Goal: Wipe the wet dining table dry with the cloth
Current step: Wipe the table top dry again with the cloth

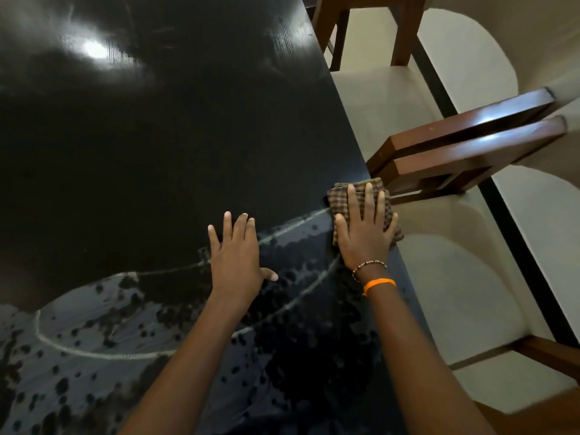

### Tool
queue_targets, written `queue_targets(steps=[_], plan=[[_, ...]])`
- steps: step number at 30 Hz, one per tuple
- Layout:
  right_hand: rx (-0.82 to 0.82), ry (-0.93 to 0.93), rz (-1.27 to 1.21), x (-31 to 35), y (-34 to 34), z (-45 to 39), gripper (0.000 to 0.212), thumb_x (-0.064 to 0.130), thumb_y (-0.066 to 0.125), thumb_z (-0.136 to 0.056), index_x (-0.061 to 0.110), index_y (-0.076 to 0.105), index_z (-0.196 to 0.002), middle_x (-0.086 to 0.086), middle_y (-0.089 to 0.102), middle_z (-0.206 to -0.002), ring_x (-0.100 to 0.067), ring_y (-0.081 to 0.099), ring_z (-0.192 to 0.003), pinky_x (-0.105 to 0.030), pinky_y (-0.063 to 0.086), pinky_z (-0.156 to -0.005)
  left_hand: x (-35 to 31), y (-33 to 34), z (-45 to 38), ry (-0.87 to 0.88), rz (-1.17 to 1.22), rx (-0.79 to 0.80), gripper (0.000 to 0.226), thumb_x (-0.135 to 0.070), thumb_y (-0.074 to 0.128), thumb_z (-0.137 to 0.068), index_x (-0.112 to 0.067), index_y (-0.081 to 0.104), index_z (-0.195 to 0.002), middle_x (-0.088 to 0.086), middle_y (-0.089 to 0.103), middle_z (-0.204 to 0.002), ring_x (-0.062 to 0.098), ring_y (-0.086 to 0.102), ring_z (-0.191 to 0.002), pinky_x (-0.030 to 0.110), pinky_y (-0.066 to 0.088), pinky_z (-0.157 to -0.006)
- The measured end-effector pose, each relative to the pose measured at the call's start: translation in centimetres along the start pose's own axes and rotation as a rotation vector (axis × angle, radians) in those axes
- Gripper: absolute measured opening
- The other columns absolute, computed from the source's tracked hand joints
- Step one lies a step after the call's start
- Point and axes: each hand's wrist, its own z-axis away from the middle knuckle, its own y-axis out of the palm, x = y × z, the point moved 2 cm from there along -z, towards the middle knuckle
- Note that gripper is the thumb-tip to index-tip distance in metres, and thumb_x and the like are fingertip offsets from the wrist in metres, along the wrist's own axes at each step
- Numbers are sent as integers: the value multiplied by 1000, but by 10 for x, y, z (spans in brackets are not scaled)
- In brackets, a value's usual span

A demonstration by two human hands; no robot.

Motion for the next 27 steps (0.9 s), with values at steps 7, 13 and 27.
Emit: queue_targets(steps=[7, 13, 27], plan=[[12, -135, 13, 71, 14, 13, 63, 44, 35, -94, 31, 7, -150, -5, -1, -160, -26, -4, -147, -59, -4, -112, 24, -9, 12, -64, 195, -104, 87, -48, 57, -83, -12, 11, -147, 4, 9, -157, 26, -12, -144, 54, -11, -111], [84, -315, -27, 165, 36, 56, 66, 44, 37, -93, 28, 8, -150, -6, 0, -160, -28, -5, -147, -59, -7, -111, 95, -13, 50, -253, 300, -234, 66, -21, 49, -91, -8, 13, -146, 7, 9, -157, 25, -10, -145, 54, -11, -111], [233, -786, 25, 437, 101, 189, 65, 45, 35, -94, 28, 7, -150, -5, -1, -160, -27, -5, -147, -57, -6, -113, 329, 18, 169, -601, 464, -364, 63, -5, 43, -91, -5, 12, -146, 10, 12, -157, 26, -1, -145, 50, -4, -114]])
